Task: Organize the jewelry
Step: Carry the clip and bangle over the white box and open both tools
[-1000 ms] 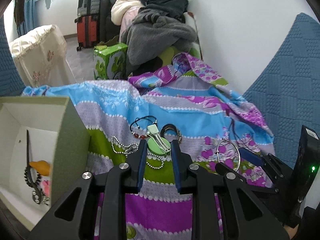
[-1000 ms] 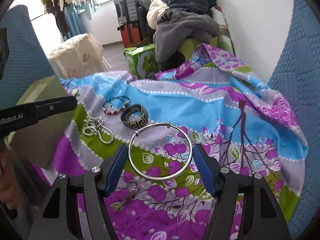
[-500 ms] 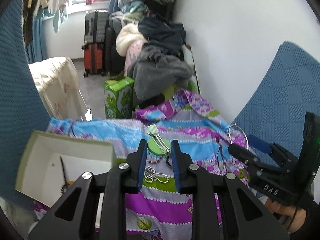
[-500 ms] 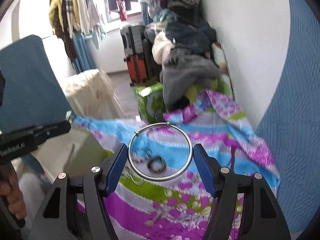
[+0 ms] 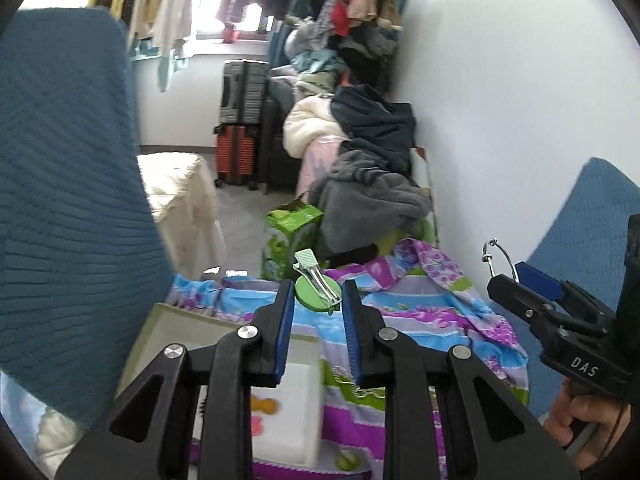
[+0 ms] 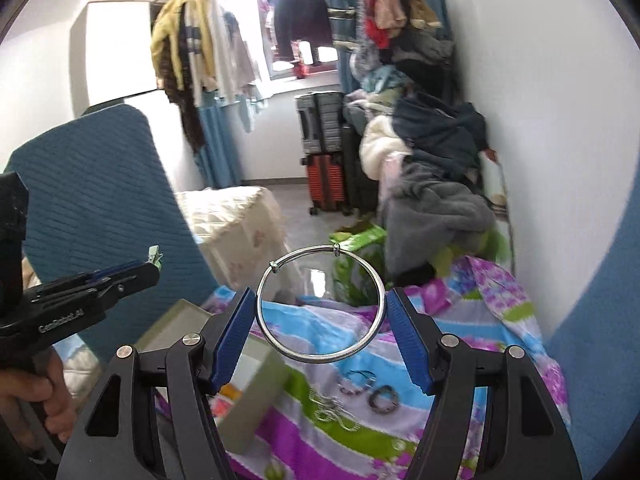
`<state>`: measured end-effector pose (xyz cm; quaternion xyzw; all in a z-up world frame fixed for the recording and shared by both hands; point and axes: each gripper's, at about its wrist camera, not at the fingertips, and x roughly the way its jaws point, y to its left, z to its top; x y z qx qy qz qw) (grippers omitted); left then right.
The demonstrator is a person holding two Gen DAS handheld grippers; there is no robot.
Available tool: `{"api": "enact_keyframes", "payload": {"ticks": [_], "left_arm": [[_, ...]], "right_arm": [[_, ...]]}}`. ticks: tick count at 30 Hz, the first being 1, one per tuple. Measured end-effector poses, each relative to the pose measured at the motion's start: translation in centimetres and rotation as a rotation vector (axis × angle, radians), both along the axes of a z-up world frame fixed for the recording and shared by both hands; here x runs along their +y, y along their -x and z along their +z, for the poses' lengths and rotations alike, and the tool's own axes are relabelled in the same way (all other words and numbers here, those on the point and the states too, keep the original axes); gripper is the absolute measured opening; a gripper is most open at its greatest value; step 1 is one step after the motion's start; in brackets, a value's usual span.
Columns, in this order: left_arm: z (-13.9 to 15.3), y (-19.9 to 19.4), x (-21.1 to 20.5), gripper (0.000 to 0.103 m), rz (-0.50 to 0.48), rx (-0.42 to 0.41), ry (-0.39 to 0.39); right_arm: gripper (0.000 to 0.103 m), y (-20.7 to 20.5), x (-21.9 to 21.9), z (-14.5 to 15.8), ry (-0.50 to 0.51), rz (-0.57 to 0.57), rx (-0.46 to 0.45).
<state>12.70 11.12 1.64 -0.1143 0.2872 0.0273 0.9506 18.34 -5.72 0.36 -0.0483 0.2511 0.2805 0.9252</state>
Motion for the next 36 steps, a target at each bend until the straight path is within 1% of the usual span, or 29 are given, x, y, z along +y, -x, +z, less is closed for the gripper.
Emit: {"api": "enact_keyframes", "payload": {"ticks": [6,9,15,20,24,28,31,34,35,36], "left_arm": [[-1.8,0.7,4.6,0.025,0.076,0.038,0.02],[-3.3,0.9,6.0,0.025,0.097,0.074,0.029],[-7.5,0.5,8.3,0.025,0.131,0.154,0.076],[-10.3,-0.1,9.7,0.025,0.136,0.213,0.101],[-12.1,-0.4,10.5,0.025,0.14,0.257,0.115],[-13.4,-0.3,11.2,0.025,0.144,0.289,0.128],[-13.7,-0.2,11.3,0.025,0.145,0.296,0.137],[-13.8,0.0,11.3,0.025,0.136,0.296,0.163],[-13.7,-0.1,11.3,0.025,0.139,0.302,0.165],[-13.7,-0.2,11.3,0.025,0.139,0.31,0.169]], "right_arm": [[0.066,-0.7,5.3,-1.5,0.021,0.097,0.034],[0.066,-1.0,7.9,-3.3,0.054,0.15,0.07],[0.066,-1.2,12.0,-7.7,0.142,0.228,0.157],[0.066,-1.9,13.9,-10.7,0.209,0.239,0.224],[0.066,-2.3,15.1,-12.6,0.271,0.239,0.251],[0.066,-2.4,15.7,-13.5,0.295,0.241,0.278],[0.067,-2.3,16.1,-14.1,0.306,0.249,0.291],[0.067,-2.3,16.0,-14.3,0.306,0.239,0.31],[0.069,-2.3,16.0,-14.2,0.303,0.239,0.306],[0.074,-2.2,15.9,-13.9,0.297,0.24,0.297]]}}
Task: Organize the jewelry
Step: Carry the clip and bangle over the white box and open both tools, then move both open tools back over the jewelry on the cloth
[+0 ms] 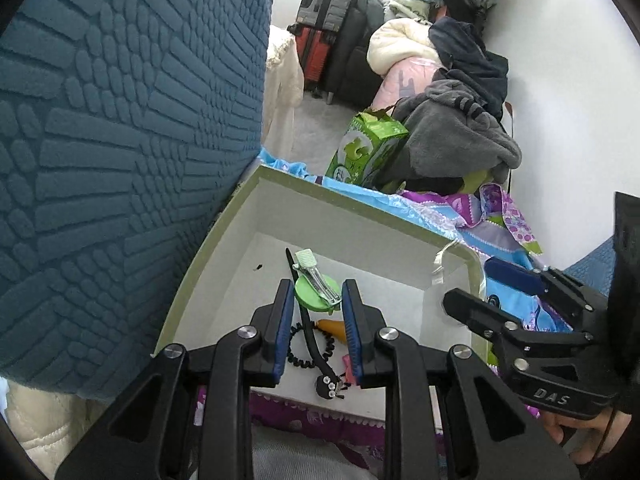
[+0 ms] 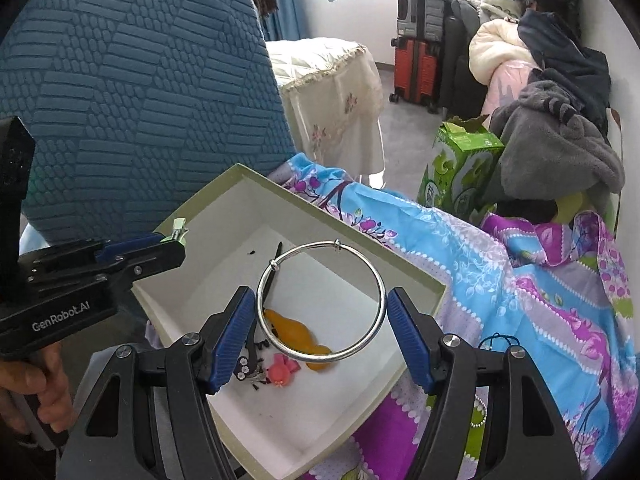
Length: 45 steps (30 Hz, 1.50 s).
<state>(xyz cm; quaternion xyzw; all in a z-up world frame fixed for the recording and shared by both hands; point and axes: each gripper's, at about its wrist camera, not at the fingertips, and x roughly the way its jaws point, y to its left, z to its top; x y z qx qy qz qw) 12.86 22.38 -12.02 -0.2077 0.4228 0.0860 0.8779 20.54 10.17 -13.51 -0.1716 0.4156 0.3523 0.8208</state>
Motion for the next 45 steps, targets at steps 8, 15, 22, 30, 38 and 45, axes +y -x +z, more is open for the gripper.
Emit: {"api": "enact_keyframes", "payload": {"ticks": [8,15,22,30,38,45], "left_arm": [[2.6,0.6,-0.9,0.059,0.012,-0.058,-0.008],[7.4,1.1,-3.5,0.059,-0.016,-0.14,-0.065],[12.2,1.8,-7.3,0.059,-0.061,-0.239,-0.096],[13.8,2.0,-12.7,0.059,-0.14,-0.292,-0.095],[11.8,1.6,-17.5,0.059,-0.229,-0.274,-0.077],[8.7,1.7,-20.7,0.059,-0.275,-0.229,-0.073]], "right_arm": [[0.077,-0.2,-2.6,4.1,-0.099,-0.034,-0.06],[0.077,0.5,-6.5,9.5,-0.193,-0.078,-0.147],[0.076,2.3,-11.2,14.5,-0.24,-0.114,-0.252],[0.076,4.4,-18.4,16.8,-0.277,-0.181,-0.33],[0.074,5.5,-23.9,15.3,-0.302,-0.264,-0.337],[0.063,6.0,-27.5,12.2,-0.317,-0.318,-0.311]]}}
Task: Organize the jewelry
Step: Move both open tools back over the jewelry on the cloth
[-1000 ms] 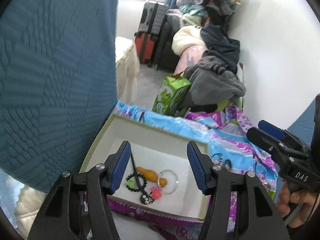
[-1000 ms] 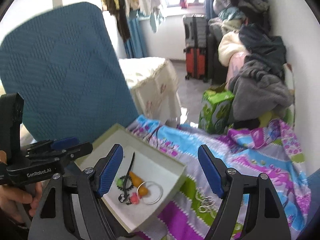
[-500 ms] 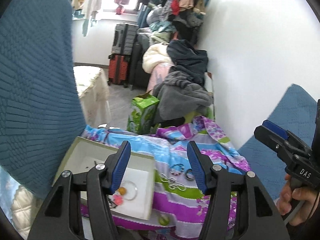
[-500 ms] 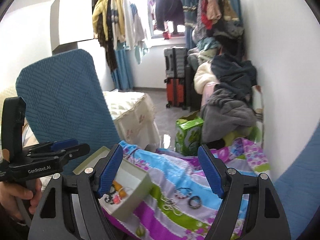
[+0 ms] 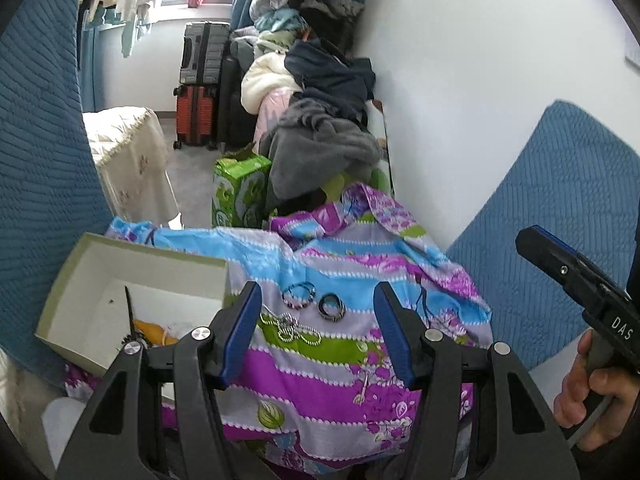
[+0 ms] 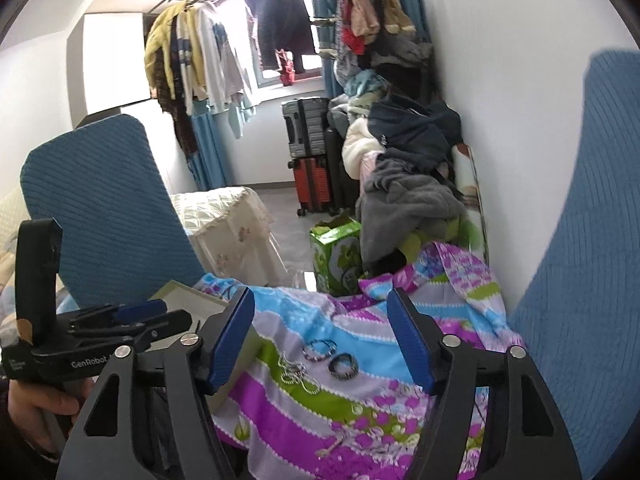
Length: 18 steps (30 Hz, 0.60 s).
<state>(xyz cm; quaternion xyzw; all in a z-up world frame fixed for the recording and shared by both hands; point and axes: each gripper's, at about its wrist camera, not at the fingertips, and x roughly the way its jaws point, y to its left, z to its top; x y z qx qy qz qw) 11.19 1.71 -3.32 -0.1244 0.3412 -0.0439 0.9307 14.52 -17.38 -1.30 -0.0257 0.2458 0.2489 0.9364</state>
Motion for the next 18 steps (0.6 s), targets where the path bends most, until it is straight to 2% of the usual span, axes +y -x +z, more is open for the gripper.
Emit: {"api": "enact_keyframes", "payload": {"ticks": [10,18], "left_arm": [[-1.9,0.2,-2.3,0.058,0.011,0.016,-0.012],[-4.4,-1.0,-3.1,0.058,0.036,0.057,-0.011]], "right_arm": [[0.056,-0.5,-2.7,-3.1,-0.005,-0.012,0.032],[0.054,-2.5,-2.3,-6.0,0.017,0.009,0.076]]}}
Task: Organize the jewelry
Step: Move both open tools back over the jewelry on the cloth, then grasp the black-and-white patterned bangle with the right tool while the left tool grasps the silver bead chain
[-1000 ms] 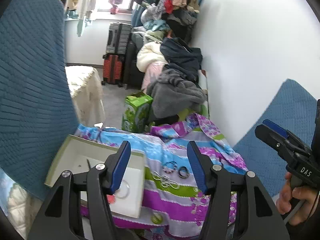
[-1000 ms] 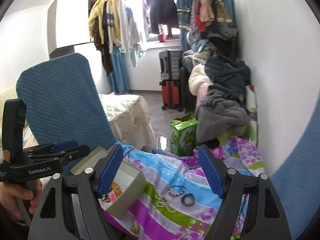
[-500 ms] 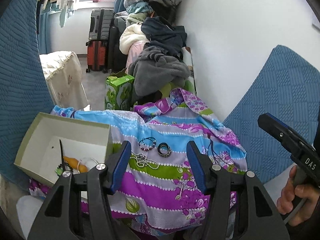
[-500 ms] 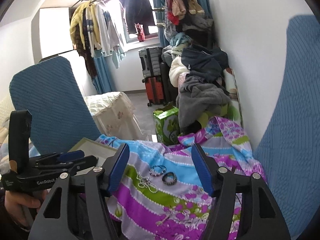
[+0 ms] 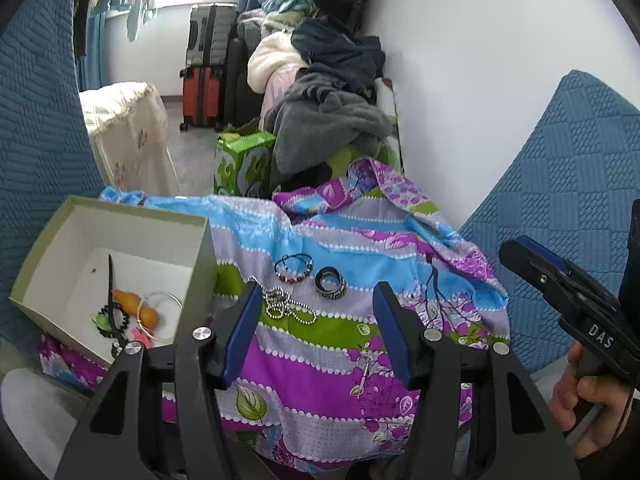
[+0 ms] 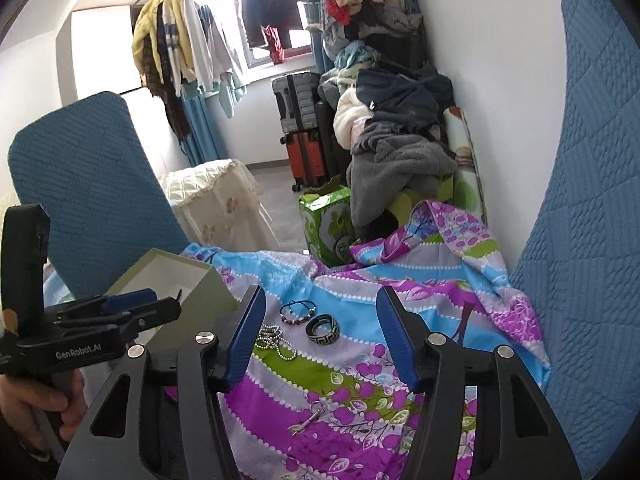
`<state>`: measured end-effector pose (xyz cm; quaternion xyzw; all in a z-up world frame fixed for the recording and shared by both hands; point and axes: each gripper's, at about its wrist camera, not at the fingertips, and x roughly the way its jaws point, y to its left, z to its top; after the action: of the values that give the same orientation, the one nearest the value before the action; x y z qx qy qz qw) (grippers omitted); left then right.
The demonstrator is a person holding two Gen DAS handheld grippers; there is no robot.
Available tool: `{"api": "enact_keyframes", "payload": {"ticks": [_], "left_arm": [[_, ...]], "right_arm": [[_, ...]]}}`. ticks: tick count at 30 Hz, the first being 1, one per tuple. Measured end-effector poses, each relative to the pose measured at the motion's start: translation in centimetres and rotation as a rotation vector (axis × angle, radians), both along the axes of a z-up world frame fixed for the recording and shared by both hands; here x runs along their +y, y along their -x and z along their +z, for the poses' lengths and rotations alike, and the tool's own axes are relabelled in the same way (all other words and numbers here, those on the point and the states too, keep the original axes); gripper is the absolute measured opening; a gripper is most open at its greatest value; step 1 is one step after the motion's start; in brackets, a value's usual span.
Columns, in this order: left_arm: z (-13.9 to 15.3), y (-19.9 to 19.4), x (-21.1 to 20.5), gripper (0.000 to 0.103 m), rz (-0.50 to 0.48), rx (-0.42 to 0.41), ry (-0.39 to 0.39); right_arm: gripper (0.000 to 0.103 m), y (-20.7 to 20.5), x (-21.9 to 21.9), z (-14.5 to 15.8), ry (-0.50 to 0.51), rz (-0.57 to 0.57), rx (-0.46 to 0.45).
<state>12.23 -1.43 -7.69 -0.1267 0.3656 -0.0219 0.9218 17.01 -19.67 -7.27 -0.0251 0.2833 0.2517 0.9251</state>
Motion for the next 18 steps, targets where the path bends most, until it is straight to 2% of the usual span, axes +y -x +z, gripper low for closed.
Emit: {"api": "enact_keyframes", "payload": {"ticks": [4,6,12,13,18], "left_arm": [[-1.6,-0.8,-0.2,0.056,0.012,0.023,-0.006],[-2.7,-1.4,-0.4,0.055,0.018,0.041,-0.019],[-5.7,-3.2,-0.8,0.046,0.022,0.094,-0.016],[-6.4,-3.6,-0.8,0.042,0.025,0.112,-0.012],[-8.9,-5.4,-0.5,0.039,0.048,0.159,0.018]], "right_arm": [[0.052,-1.8,0.5,-2.0,0.016,0.017,0.038],[0.047,-2.8,0.7,-3.1,0.029,0.029,0.069],[0.037,-5.7,1.6,-6.5,0.055,0.071,0.148],[0.037,-6.1,1.9,-7.0,0.065,0.075,0.155],[0.03,-8.5,3.0,-9.4,0.065,0.114,0.207]]}}
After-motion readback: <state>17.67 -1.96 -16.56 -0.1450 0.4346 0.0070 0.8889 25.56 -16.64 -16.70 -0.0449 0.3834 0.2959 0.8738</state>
